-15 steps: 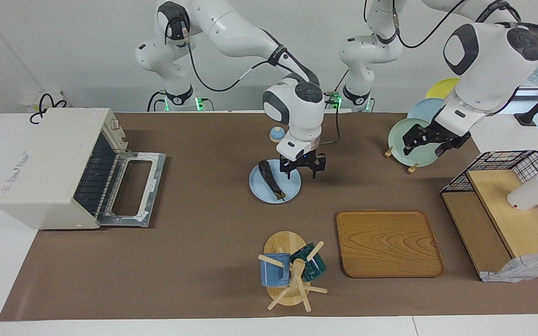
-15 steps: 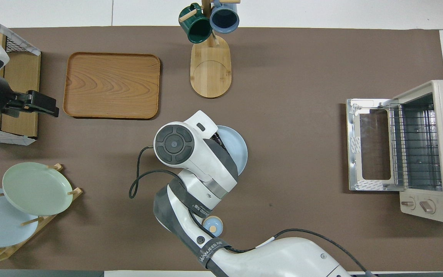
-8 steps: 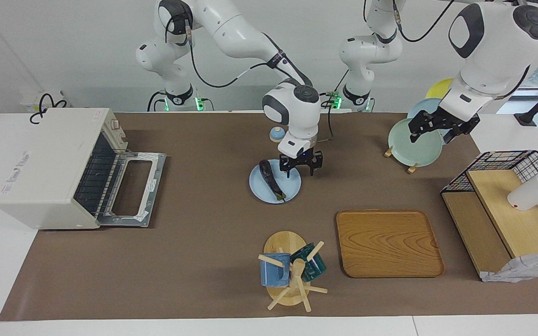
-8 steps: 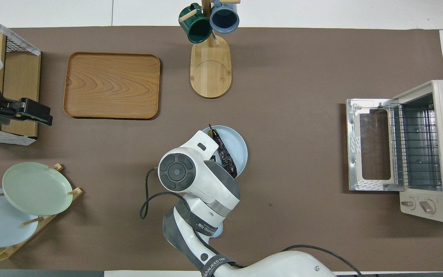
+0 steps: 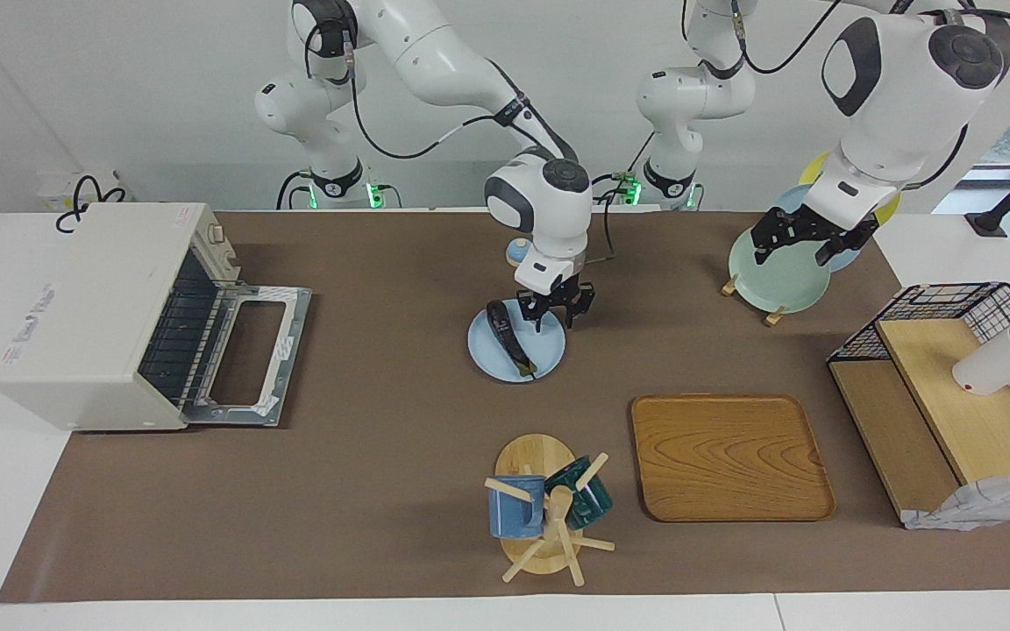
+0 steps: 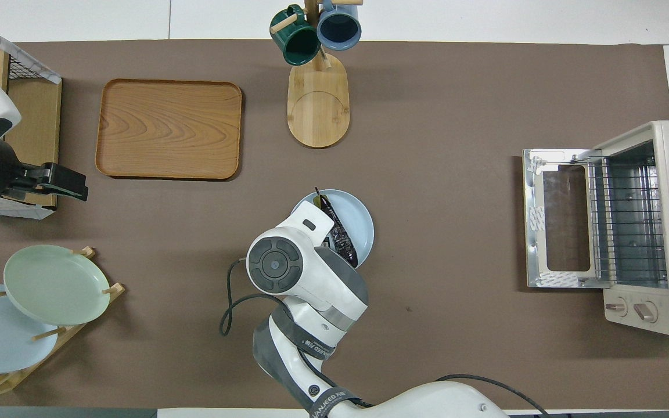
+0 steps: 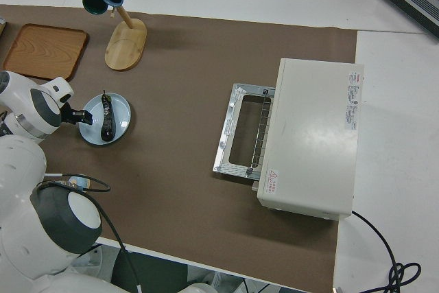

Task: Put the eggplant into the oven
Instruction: 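Lift and tilt the plate holding the eggplant with the right gripper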

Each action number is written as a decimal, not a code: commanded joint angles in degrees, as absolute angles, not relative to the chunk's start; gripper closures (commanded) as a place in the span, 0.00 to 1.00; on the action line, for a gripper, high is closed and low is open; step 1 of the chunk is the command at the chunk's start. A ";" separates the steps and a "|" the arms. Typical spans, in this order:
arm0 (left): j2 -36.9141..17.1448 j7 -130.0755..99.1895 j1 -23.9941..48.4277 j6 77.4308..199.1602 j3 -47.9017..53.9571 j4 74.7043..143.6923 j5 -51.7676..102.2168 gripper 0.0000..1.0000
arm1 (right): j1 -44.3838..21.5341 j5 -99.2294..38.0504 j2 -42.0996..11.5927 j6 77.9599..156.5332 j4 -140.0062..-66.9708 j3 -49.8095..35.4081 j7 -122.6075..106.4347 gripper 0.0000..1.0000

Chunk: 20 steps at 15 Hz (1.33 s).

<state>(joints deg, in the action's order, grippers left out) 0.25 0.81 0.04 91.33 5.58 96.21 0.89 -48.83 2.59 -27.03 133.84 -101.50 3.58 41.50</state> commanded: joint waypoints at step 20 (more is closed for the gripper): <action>2.02 -0.09 0.26 87.54 5.36 93.52 0.00 0.00 | -43.61 10.36 -22.16 114.72 -97.11 4.48 35.34 1.00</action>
